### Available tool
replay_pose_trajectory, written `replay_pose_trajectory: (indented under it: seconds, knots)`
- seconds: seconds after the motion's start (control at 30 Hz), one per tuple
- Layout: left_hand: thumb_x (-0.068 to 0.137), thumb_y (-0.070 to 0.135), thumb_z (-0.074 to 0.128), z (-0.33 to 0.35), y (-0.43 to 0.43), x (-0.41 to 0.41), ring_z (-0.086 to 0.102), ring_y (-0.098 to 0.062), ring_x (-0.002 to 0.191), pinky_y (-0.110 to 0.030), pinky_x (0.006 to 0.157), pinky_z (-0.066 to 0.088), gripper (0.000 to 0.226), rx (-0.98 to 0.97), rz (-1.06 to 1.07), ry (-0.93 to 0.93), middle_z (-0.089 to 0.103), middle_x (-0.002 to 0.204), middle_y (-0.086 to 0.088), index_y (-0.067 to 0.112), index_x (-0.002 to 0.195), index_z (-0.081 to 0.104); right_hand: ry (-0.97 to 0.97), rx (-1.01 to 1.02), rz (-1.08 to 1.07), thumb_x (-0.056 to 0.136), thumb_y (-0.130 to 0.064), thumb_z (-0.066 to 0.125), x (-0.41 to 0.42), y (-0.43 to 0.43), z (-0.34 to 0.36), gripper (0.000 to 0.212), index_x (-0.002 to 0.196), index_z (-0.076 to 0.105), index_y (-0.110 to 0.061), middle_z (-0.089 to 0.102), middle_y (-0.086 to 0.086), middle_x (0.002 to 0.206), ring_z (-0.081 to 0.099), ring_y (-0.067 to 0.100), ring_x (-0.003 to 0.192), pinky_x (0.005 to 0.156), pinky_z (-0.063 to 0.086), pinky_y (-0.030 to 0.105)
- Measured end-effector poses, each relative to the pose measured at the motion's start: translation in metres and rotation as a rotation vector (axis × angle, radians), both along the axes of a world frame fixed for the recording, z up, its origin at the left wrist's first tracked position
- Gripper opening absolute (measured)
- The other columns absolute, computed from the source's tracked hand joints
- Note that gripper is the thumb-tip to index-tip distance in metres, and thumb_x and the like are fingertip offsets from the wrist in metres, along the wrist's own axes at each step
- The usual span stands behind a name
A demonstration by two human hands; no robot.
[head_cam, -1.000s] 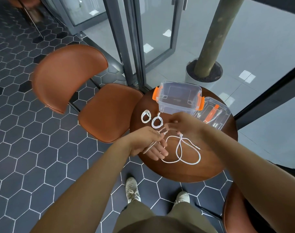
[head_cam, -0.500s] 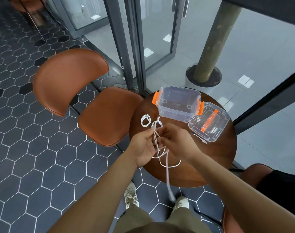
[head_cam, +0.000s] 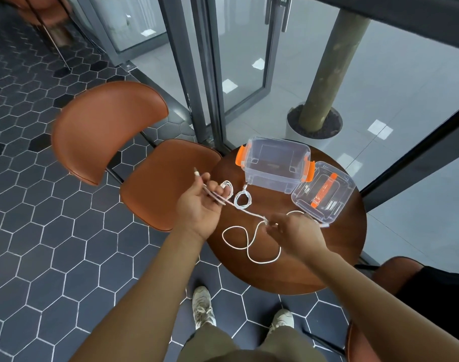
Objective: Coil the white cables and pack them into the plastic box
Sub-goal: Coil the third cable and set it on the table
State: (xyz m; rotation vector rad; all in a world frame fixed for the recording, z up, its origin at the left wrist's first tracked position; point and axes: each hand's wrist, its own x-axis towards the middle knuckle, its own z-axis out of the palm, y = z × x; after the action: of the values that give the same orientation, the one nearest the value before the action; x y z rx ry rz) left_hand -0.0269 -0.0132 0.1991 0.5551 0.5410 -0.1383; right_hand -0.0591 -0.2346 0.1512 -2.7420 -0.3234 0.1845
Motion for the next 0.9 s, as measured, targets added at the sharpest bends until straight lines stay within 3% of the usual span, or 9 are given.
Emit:
replay_pose_trajectory:
  seconds: [0.1,0.3,0.5,0.57,0.63,0.7,0.8,0.83,0.9]
  knots:
    - [0.106,0.030,0.041,0.005,0.016,0.012,0.049,-0.012,0.046,-0.031,0.075,0.049,0.032,-0.022,0.109,-0.017,0.044,0.051,0.004,0.015,0.082,0.057,0.031,0.023,0.018,0.098,-0.041,0.055,-0.006,-0.009,-0.008,0.021,0.107,0.071,-0.030,0.074,0.002,0.084,0.068,0.028,0.082,0.068,0.036,0.029]
    - [0.106,0.028,0.040,0.017,0.058,0.031,0.046,-0.010,0.044,-0.028,0.071,0.046,0.033,0.001,0.230,-0.076,0.044,0.051,0.005,0.016,0.081,0.057,0.217,-0.006,-0.023,0.097,-0.042,0.054,-0.018,-0.039,-0.033,0.022,0.084,0.065,-0.027,0.066,-0.005,0.064,0.066,0.021,0.071,0.063,0.052,0.035]
    - [0.106,0.032,0.039,0.013,0.027,0.017,0.048,-0.010,0.047,-0.027,0.071,0.046,0.032,0.025,0.077,-0.063,0.045,0.053,0.005,0.016,0.083,0.056,0.295,-0.022,-0.181,0.091,-0.033,0.064,0.007,-0.035,-0.043,0.014,0.097,0.075,-0.025,0.074,-0.001,0.097,0.069,0.023,0.093,0.076,0.054,0.032]
    - [0.106,0.033,0.040,0.012,0.016,0.011,0.059,-0.014,0.054,-0.032,0.074,0.054,0.034,0.033,0.004,-0.061,0.057,0.058,0.001,0.014,0.084,0.058,0.349,-0.030,-0.167,0.086,-0.031,0.069,0.013,-0.030,-0.042,0.030,0.117,0.067,-0.031,0.069,-0.001,0.118,0.065,0.025,0.108,0.087,0.054,0.035]
    - [0.106,0.032,0.040,0.013,0.005,0.006,0.071,-0.021,0.066,-0.037,0.075,0.061,0.035,0.035,-0.041,-0.062,0.070,0.068,-0.007,0.011,0.086,0.060,0.406,0.116,-0.125,0.083,-0.031,0.074,0.016,-0.020,-0.033,0.068,0.144,0.045,-0.034,0.051,-0.008,0.136,0.058,0.026,0.120,0.096,0.048,0.035]
    - [0.106,0.031,0.039,0.016,-0.005,0.002,0.075,-0.026,0.074,-0.039,0.073,0.063,0.035,0.035,-0.088,-0.066,0.074,0.075,-0.012,0.010,0.088,0.059,0.428,0.374,-0.055,0.088,-0.027,0.073,0.018,-0.002,-0.012,0.076,0.152,0.033,-0.038,0.039,-0.016,0.137,0.056,0.018,0.119,0.098,0.042,0.027]
    - [0.107,0.031,0.036,0.020,-0.016,0.001,0.075,-0.026,0.070,-0.037,0.067,0.063,0.036,0.047,-0.118,-0.044,0.073,0.073,-0.012,0.008,0.090,0.058,0.450,0.617,0.068,0.097,-0.023,0.065,0.018,0.022,0.000,0.040,0.136,0.058,-0.029,0.055,-0.014,0.136,0.056,0.005,0.120,0.105,0.042,0.027]
    - [0.107,0.032,0.036,0.022,-0.017,0.002,0.075,-0.026,0.070,-0.037,0.066,0.062,0.036,0.052,-0.116,-0.043,0.074,0.073,-0.012,0.008,0.090,0.058,0.486,0.688,0.073,0.100,-0.021,0.060,0.017,0.026,0.004,0.026,0.126,0.066,-0.022,0.063,-0.015,0.126,0.059,0.001,0.114,0.102,0.044,0.026]
    - [0.107,0.032,0.036,0.025,-0.018,0.003,0.075,-0.025,0.072,-0.037,0.066,0.063,0.037,0.068,-0.109,-0.052,0.075,0.077,-0.013,0.007,0.091,0.059,0.590,0.866,0.020,0.104,-0.018,0.052,0.013,0.033,0.012,0.020,0.114,0.068,-0.016,0.071,-0.020,0.109,0.062,-0.006,0.107,0.097,0.045,0.022]
